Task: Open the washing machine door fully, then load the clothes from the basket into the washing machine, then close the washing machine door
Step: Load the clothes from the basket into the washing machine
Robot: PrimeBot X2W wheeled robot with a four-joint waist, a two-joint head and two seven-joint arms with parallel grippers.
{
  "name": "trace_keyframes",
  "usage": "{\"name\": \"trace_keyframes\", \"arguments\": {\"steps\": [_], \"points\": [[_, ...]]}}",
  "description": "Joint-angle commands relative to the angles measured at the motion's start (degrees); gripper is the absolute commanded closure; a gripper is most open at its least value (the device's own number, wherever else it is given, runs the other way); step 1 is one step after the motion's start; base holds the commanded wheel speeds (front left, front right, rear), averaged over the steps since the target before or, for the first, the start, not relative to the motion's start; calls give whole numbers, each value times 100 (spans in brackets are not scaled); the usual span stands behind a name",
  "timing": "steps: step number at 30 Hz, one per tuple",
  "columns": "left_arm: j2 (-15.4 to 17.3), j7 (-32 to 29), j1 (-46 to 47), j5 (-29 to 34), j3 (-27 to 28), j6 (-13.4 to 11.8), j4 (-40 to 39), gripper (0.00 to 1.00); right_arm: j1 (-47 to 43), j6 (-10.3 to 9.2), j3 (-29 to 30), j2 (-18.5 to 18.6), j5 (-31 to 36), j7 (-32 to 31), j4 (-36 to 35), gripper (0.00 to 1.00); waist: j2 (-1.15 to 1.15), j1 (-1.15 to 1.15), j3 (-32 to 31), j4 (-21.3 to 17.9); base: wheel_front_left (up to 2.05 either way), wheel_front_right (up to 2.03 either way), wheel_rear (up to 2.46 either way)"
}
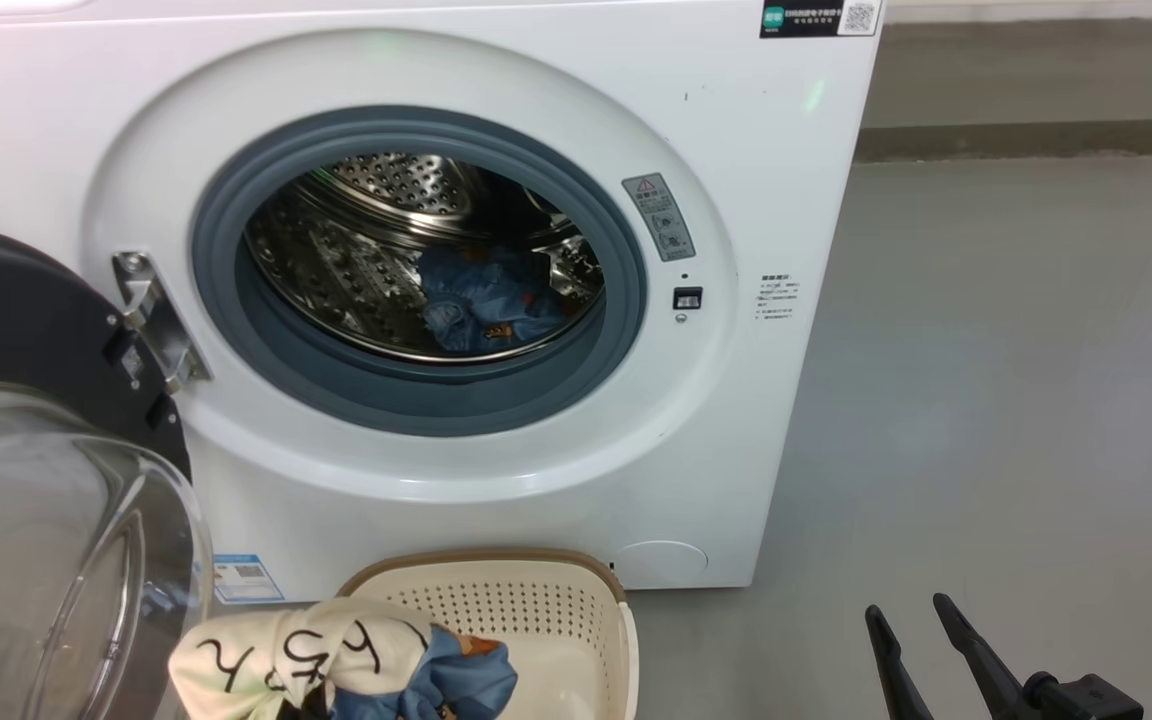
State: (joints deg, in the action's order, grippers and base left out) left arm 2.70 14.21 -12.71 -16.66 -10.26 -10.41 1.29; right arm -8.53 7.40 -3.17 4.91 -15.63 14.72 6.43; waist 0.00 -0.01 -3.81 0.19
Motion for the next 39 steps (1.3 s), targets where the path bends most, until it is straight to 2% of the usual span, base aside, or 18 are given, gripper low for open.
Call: {"name": "trace_keyframes", "arguments": {"steps": [1,14,22,33,39], "points": [[18,78,106,86,199,-27,-248,100,88,9,-174,65,106,28,-155,0,0,1,-49,45,0,0,0],[18,79,162,111,280,46,-451,100,132,9,-155,86,142,28,-209,0,0,1,80,-74,0,0,0],[18,79,478,121,57,96,-492,100,180,9,-115,47,142,28,-230,0,0,1,240,-124,0,0,0],[18,79,1683,-8,-403,-41,-274,100,371,9,-210,39,126,28,-229,0,0,1,679,-333,0,0,0],[18,79,2672,36,-321,-104,215,100,568,9,-194,20,93,28,-236,0,0,1,992,-595,0,0,0]]}}
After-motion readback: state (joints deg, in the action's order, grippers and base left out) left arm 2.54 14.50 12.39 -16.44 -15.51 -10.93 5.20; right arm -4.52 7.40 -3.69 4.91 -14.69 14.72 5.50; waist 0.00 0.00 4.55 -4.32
